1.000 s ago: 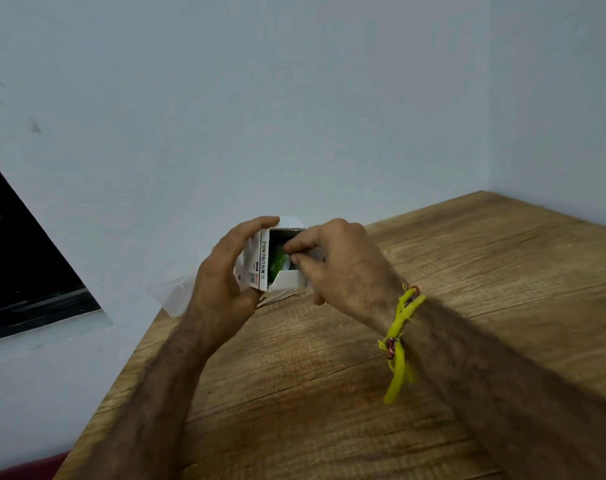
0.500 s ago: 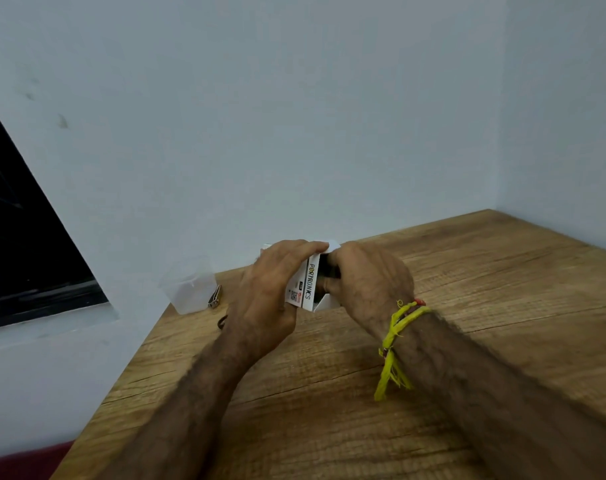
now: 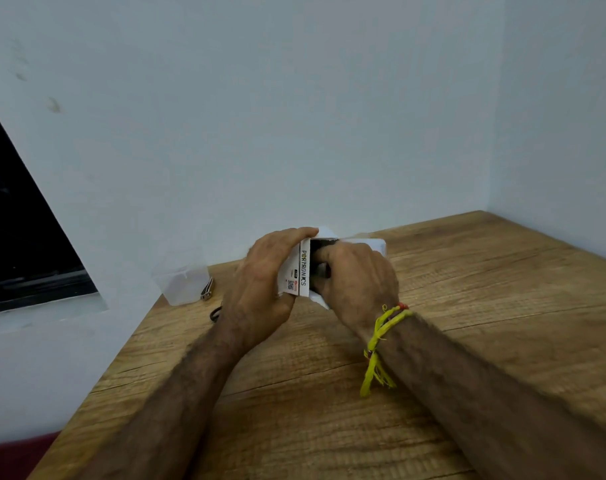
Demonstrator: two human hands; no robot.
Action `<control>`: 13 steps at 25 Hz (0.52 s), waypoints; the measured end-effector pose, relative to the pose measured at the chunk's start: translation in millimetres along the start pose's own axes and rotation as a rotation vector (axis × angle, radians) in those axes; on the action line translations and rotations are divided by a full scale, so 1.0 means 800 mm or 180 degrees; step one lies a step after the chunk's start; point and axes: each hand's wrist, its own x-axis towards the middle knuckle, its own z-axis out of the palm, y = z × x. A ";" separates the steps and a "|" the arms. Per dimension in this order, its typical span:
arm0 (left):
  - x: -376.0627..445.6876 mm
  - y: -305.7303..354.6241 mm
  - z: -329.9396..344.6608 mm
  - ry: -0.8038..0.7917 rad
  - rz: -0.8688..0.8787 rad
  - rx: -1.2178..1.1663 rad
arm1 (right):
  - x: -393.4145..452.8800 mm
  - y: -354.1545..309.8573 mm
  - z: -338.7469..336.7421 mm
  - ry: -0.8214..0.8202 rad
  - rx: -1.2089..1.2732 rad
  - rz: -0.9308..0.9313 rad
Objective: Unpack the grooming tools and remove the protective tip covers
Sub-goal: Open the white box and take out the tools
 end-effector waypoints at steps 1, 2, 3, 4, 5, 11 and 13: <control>0.000 -0.004 -0.004 0.0016 -0.0114 -0.0060 | 0.003 0.000 -0.005 0.0021 0.0064 -0.0158; 0.000 -0.008 -0.007 0.0017 -0.0210 -0.0112 | 0.006 0.002 -0.010 -0.0003 0.0096 -0.0351; -0.001 -0.011 -0.009 0.0007 -0.0276 -0.0162 | 0.009 0.003 -0.014 -0.0077 0.0079 -0.0558; -0.002 -0.012 -0.011 -0.0010 -0.0304 -0.0204 | 0.010 0.004 -0.016 -0.0177 -0.0003 -0.0752; -0.003 -0.012 -0.010 -0.0040 -0.0298 -0.0244 | 0.011 0.005 -0.017 -0.0296 -0.0164 -0.0908; -0.001 -0.002 0.003 -0.0285 -0.0082 -0.0184 | 0.016 0.010 -0.018 -0.0754 -0.1174 -0.1015; 0.000 -0.003 0.002 -0.0274 -0.0074 -0.0159 | 0.018 0.011 -0.016 -0.0670 -0.1240 -0.1052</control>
